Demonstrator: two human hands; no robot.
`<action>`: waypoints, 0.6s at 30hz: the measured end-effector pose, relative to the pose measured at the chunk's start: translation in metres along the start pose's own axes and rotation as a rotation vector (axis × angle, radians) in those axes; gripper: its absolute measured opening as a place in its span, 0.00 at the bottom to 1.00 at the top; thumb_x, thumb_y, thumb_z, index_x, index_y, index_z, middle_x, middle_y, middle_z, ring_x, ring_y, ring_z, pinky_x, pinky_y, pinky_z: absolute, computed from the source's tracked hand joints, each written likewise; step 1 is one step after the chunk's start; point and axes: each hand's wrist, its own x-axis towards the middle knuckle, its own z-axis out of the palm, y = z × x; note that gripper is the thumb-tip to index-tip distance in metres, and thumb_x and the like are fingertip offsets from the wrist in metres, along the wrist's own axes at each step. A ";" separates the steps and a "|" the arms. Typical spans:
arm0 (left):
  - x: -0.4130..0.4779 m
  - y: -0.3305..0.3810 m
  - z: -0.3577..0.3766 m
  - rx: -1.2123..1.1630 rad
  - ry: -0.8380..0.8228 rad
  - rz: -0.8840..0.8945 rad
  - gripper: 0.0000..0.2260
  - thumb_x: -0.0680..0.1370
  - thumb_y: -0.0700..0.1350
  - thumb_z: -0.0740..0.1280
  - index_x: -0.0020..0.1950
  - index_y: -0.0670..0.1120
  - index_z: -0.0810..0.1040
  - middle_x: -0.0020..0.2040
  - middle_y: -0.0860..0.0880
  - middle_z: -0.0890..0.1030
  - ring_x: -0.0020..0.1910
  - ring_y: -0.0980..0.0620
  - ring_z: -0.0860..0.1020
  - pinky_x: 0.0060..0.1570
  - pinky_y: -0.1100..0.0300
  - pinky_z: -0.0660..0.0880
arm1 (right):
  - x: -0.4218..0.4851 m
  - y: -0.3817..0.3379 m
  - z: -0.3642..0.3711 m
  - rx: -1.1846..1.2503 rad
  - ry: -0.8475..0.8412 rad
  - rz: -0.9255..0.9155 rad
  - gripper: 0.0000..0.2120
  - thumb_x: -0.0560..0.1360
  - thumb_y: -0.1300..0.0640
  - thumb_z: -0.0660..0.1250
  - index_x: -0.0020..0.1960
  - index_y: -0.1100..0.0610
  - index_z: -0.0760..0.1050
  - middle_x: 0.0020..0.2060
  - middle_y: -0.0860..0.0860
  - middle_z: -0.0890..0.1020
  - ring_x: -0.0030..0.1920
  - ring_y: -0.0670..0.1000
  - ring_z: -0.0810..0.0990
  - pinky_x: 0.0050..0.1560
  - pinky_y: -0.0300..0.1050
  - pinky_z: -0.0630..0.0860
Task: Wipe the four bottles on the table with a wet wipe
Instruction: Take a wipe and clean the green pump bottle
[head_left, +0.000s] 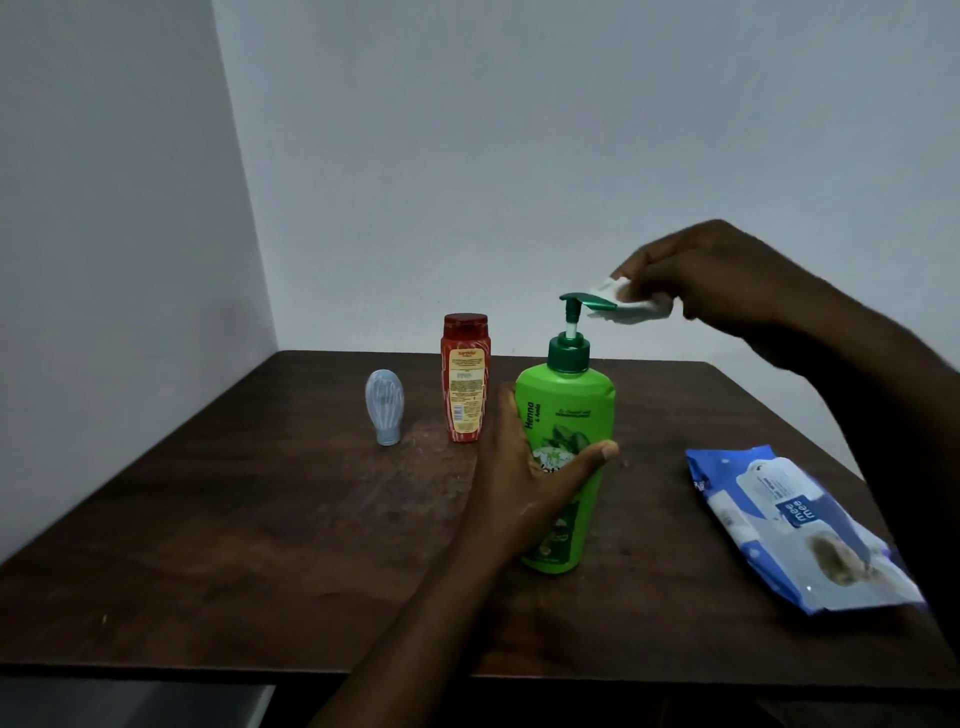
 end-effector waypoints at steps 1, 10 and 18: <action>-0.001 0.001 0.000 -0.002 0.003 -0.001 0.32 0.66 0.63 0.78 0.64 0.57 0.69 0.57 0.55 0.80 0.56 0.58 0.80 0.54 0.49 0.81 | -0.002 0.007 -0.001 0.099 0.039 0.014 0.11 0.72 0.61 0.70 0.36 0.49 0.85 0.34 0.44 0.84 0.34 0.43 0.75 0.35 0.38 0.67; -0.011 0.013 -0.006 -0.091 -0.049 -0.017 0.30 0.66 0.61 0.78 0.62 0.58 0.70 0.56 0.56 0.81 0.54 0.59 0.82 0.54 0.51 0.81 | -0.072 0.043 0.073 0.332 0.502 -0.210 0.10 0.72 0.66 0.75 0.48 0.52 0.84 0.41 0.51 0.85 0.38 0.46 0.82 0.40 0.42 0.80; 0.015 0.020 -0.033 -0.332 -0.142 -0.101 0.16 0.80 0.61 0.57 0.56 0.54 0.78 0.52 0.60 0.84 0.54 0.60 0.82 0.49 0.64 0.78 | -0.069 0.046 0.095 0.017 0.591 -0.456 0.15 0.70 0.72 0.72 0.52 0.58 0.86 0.47 0.53 0.81 0.47 0.44 0.81 0.47 0.35 0.77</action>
